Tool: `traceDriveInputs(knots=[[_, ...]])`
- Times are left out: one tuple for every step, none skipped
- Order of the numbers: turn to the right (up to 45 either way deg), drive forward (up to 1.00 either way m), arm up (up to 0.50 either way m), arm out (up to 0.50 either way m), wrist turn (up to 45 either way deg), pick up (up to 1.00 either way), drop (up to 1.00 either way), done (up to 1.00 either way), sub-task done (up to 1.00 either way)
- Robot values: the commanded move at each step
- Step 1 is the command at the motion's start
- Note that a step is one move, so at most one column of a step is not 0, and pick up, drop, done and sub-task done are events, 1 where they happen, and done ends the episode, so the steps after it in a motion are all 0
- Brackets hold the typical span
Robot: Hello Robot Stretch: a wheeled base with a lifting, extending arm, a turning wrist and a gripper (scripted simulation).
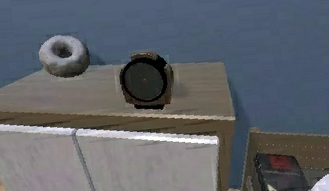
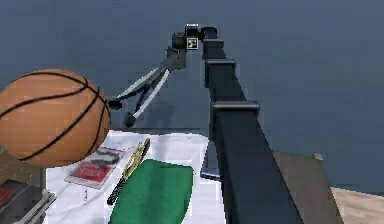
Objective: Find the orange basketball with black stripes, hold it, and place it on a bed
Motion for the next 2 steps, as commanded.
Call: traceDriveInputs(knots=[[0.0,0.0,0.0,0.0,45.0,0.0,0.0,0.0,0.0],[0.0,0.0,0.0,0.0,45.0,0.0,0.0,0.0,0.0]])
